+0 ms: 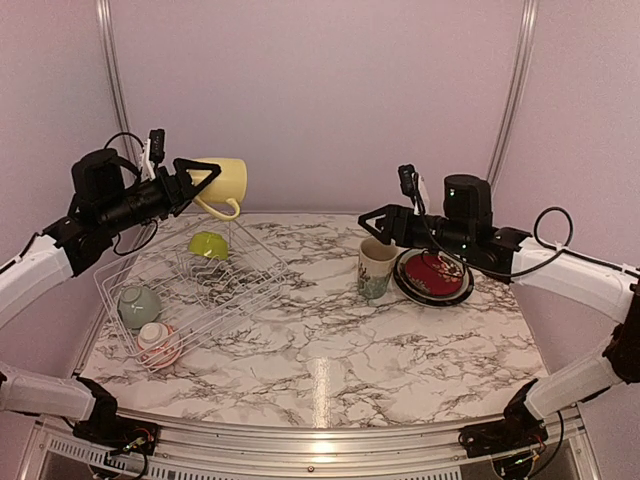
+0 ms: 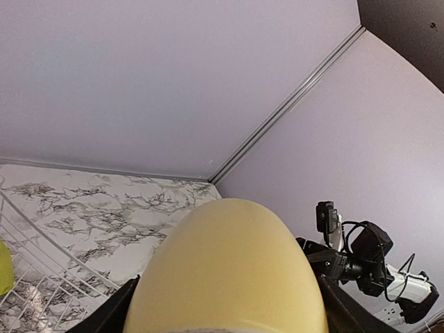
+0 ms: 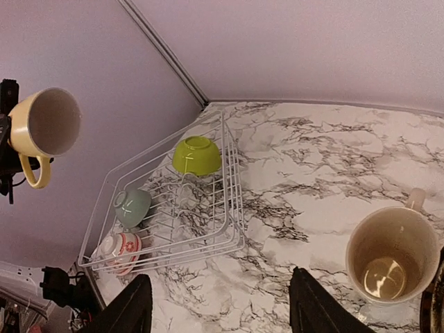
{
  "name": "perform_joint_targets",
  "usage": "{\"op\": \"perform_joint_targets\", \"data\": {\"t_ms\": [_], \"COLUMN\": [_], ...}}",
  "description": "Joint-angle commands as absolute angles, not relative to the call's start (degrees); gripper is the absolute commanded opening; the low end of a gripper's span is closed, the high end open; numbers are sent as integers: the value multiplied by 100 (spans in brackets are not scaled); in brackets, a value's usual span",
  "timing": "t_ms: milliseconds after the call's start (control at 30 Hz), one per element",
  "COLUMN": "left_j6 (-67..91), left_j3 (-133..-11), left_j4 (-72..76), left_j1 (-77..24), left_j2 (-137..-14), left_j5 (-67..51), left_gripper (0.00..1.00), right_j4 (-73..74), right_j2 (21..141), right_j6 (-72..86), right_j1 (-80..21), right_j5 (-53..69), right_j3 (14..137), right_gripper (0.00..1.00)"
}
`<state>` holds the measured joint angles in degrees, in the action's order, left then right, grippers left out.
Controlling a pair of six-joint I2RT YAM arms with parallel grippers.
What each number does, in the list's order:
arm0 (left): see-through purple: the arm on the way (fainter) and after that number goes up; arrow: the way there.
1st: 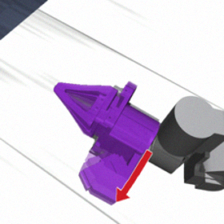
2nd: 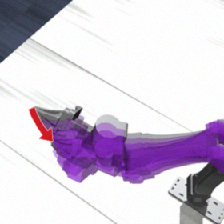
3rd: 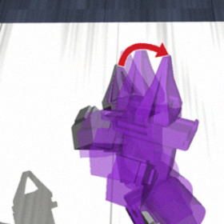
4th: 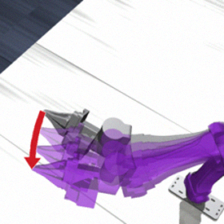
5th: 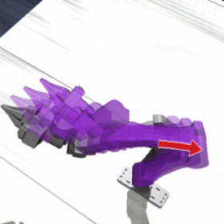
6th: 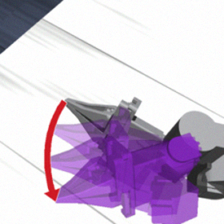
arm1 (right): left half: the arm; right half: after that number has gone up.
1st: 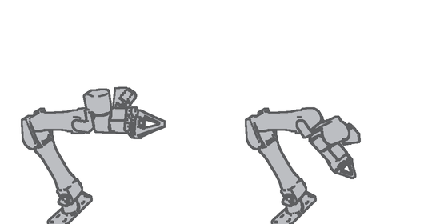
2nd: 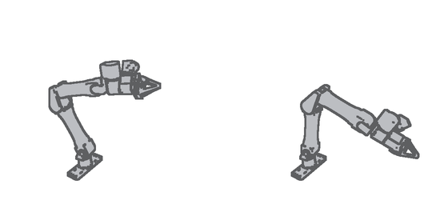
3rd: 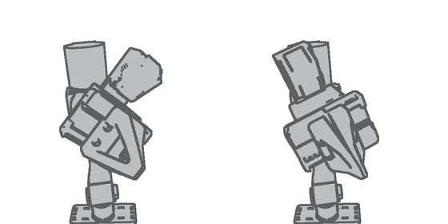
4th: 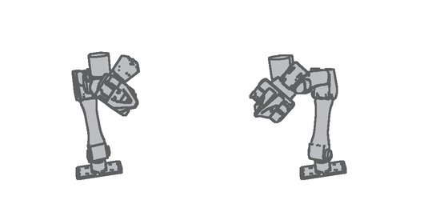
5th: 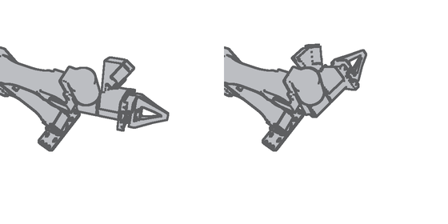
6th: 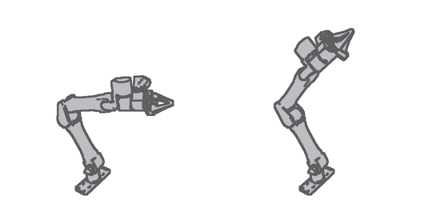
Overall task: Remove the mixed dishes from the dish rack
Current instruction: Pass from the left arm to the right
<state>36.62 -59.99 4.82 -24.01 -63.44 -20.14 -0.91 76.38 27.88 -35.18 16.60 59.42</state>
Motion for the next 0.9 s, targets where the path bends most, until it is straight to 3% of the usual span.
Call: {"op": "perform_joint_targets", "data": {"t_ms": [0, 233, 433, 667, 867], "left_j6": [4918, 5900, 5895, 5915, 5775], "left_j3": [-5714, -5178, -5190, -5256, -5257], "left_j4": [3491, 5693, 6332, 6487, 6268], "left_j1": [-2690, -3265, -3535, -3712, -3806], "left_j2": [-6741, -7443, -8138, -8640, -8719], "left_j5": [-2847, -2555, -2475, -2568, -2603], "left_gripper": [34, 33, 32, 30, 30], "right_j4": [-1791, -3301, -4469, -4096, -2682], "right_j2": [7539, 8121, 8776, 8664, 8312], "right_j6": [3538, 4376, 5272, 4945, 3953], "right_j1": [-3774, -4171, -4414, -4448, -4452], "right_j5": [2425, 3038, 3444, 3198, 2584], "right_j3": [5681, 5740, 5835, 5867, 6162], "right_gripper": [65, 67, 66, 67, 67]}}
